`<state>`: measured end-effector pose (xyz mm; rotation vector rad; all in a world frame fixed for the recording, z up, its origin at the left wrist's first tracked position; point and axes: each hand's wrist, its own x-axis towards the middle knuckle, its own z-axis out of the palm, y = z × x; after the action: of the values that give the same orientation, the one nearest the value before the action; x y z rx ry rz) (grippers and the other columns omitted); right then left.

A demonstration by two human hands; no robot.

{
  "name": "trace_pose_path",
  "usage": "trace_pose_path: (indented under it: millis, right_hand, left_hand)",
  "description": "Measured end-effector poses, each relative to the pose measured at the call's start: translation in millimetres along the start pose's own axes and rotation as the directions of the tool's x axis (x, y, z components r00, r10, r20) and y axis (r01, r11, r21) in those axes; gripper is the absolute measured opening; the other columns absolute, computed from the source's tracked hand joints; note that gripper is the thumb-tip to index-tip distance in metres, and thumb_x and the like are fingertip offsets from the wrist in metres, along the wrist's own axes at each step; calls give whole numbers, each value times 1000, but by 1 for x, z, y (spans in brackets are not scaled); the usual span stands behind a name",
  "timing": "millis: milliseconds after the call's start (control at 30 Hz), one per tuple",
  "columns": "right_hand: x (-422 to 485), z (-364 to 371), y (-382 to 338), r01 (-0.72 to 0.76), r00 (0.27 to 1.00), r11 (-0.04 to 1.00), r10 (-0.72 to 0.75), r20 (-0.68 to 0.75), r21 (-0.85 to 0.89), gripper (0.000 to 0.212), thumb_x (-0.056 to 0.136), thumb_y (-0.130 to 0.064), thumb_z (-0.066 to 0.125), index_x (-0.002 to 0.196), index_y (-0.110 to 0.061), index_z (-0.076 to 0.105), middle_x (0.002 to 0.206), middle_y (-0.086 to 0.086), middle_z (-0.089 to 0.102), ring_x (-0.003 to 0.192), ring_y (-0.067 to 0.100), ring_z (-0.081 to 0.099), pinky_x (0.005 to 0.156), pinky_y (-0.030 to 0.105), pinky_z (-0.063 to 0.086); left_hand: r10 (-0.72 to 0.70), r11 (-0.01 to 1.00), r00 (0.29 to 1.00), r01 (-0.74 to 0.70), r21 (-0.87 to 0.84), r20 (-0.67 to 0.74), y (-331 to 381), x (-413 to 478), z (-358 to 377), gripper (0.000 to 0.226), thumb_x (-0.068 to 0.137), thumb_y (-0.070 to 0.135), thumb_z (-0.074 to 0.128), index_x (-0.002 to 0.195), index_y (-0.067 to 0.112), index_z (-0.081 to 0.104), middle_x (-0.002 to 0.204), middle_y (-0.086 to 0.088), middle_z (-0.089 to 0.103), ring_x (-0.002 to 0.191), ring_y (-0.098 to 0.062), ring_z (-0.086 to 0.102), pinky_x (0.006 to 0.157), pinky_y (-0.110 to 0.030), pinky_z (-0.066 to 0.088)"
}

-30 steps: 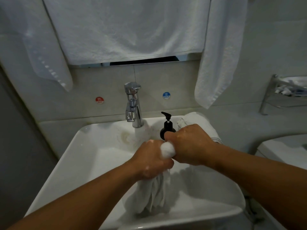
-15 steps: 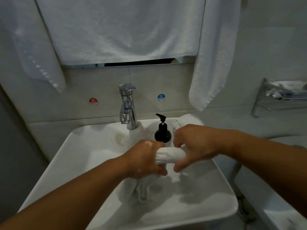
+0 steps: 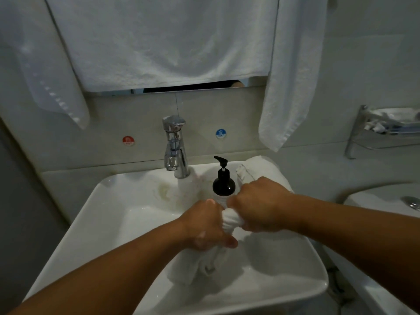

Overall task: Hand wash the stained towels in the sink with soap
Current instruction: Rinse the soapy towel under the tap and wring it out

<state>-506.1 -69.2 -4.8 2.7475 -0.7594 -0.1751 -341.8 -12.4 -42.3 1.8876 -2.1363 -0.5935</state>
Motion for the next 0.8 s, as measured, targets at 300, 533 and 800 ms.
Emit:
trace_pose_path:
  millis: [300, 533, 800]
  right_hand:
    - [5, 37, 3, 77, 888, 996, -47, -457, 47, 20, 67, -24, 78, 76, -24, 60, 60, -5, 63, 45, 19, 57, 47, 31, 51]
    - [-1, 42, 4, 83, 804, 995, -37, -593, 51, 29, 58, -24, 83, 72, -23, 58, 56, -5, 59, 42, 17, 52, 43, 30, 47]
    - [-24, 16, 22, -11, 981, 971, 56, -185, 237, 46, 74, -58, 77, 105, -33, 56, 97, -11, 63, 80, 10, 57, 71, 27, 46]
  left_hand:
    - [-84, 944, 996, 78, -319, -4, -4, -6, 14, 29, 63, 40, 80, 85, 28, 65, 86, 6, 68, 77, -15, 66, 66, -30, 52]
    - [-23, 916, 999, 32, -400, 27, 1, -14, 7, 36, 65, 41, 84, 96, 28, 71, 91, 5, 72, 81, -15, 71, 79, -39, 62]
    - [148, 985, 976, -159, -61, -161, 0, -9, -4, 41, 79, 31, 82, 117, 28, 66, 101, 11, 70, 84, -5, 64, 67, -16, 50]
